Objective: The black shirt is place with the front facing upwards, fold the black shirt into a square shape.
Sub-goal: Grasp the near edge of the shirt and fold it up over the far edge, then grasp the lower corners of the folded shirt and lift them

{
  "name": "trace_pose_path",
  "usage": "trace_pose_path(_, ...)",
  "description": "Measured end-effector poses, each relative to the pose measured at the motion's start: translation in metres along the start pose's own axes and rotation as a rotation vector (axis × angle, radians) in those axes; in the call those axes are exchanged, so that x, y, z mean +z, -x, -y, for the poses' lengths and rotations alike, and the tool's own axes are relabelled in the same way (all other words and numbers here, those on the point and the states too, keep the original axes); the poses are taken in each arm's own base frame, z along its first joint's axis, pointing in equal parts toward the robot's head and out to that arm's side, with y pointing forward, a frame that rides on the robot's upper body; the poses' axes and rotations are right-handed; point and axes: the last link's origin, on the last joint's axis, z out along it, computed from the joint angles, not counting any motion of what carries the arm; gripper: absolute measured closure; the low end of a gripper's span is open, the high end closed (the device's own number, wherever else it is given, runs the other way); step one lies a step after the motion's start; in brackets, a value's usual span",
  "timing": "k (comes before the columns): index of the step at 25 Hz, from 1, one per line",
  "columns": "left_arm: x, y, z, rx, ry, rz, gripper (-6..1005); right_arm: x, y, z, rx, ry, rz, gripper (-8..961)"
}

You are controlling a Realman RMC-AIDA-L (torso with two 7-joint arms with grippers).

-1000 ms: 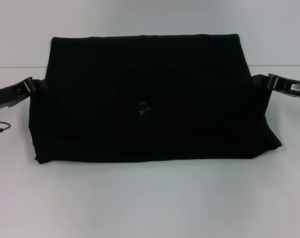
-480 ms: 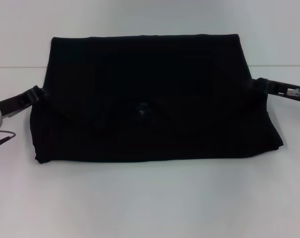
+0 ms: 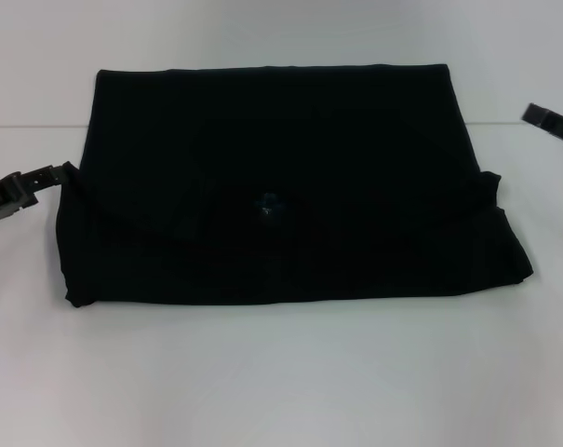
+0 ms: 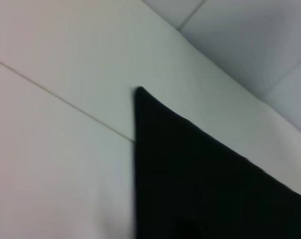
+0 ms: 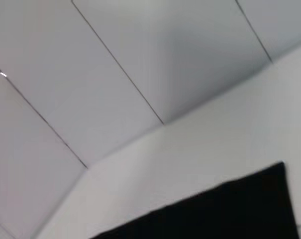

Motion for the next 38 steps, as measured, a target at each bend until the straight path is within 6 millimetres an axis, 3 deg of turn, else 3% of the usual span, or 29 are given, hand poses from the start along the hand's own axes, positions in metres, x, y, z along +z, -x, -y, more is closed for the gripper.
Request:
trace_pose_path(2,-0.005,0.000,-0.001,0.006,0.029,0.016,288,-0.012,-0.002,-0.001,-0.038,0.051,0.014,206)
trace_pose_path(5,-0.020,0.001,-0.012,0.072,0.135,0.088,274,-0.025,-0.008,-0.009,-0.154,0.154,-0.044,210)
trace_pose_path(11,-0.036,0.012,-0.014,0.228,0.155,0.250,245,-0.047,-0.041,-0.028,-0.382,0.383,-0.253,210)
trace_pose_path(20,-0.029,0.027,0.003,0.186,0.032,0.299,117,-0.045,-0.093,-0.052,-0.528,0.529,-0.329,205)
trace_pose_path(38,-0.014,0.043,-0.006,0.126,0.051,0.355,125,-0.038,-0.101,-0.053,-0.536,0.512,-0.355,205)
